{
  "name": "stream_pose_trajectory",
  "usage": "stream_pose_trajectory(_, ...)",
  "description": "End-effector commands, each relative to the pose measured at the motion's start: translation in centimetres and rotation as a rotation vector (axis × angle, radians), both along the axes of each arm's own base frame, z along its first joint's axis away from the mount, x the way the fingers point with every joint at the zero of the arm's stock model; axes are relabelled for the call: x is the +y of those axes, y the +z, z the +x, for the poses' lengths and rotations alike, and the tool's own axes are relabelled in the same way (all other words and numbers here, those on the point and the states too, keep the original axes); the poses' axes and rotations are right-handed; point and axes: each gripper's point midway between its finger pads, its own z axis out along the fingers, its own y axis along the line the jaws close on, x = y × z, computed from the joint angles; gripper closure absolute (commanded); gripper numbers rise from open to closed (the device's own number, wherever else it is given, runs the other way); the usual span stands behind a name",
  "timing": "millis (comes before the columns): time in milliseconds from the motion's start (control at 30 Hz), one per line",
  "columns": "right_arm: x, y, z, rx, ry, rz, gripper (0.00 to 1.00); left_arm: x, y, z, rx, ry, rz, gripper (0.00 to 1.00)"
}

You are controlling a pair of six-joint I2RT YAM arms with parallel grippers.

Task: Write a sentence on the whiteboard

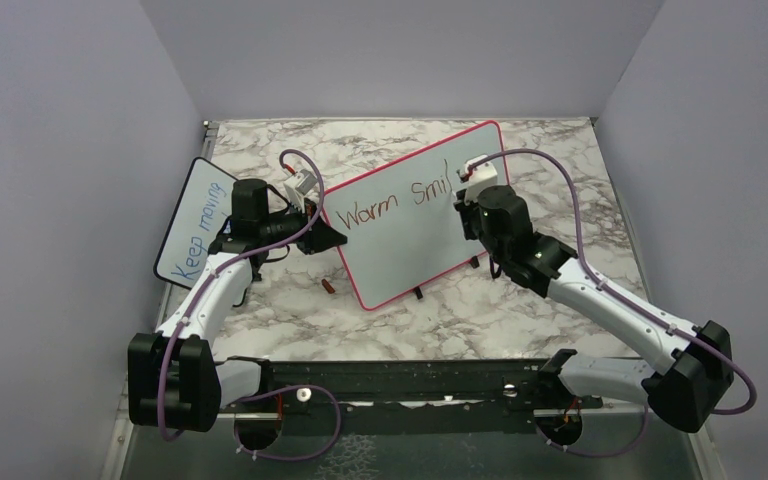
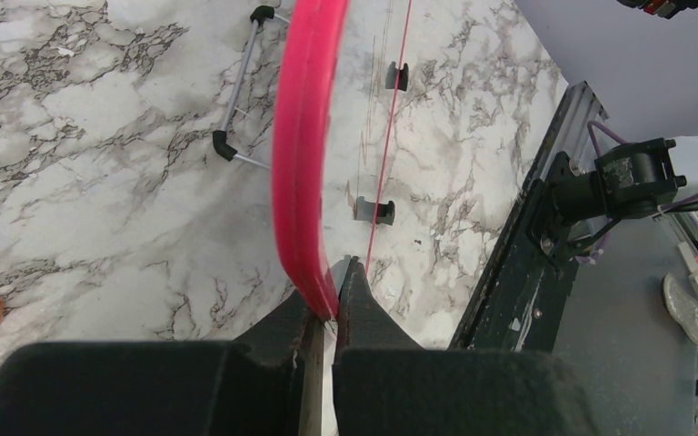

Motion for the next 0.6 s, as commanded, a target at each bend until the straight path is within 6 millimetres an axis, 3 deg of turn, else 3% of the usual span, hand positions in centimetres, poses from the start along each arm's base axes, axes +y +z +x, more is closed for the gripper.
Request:
stream_pose_trajectory(0,-0.4,1.9,0.2,-0.061,-0.025,0.055,1.00,1.6,-2.7,0.7,-0.004,0.059,0.114,1.00)
stream_pose_trajectory(200,-1.1,3.9,0.2,-0.127,-0.051,0.081,1.00,1.6,-2.7,0.7,-0.003,0.059,0.113,1.00)
stream_pose_trajectory(567,-1.0,2.5,0.8,-0.099,-0.040,0.076,1.00,1.5,-2.7,0.7,-0.003,0.056,0.111,1.00)
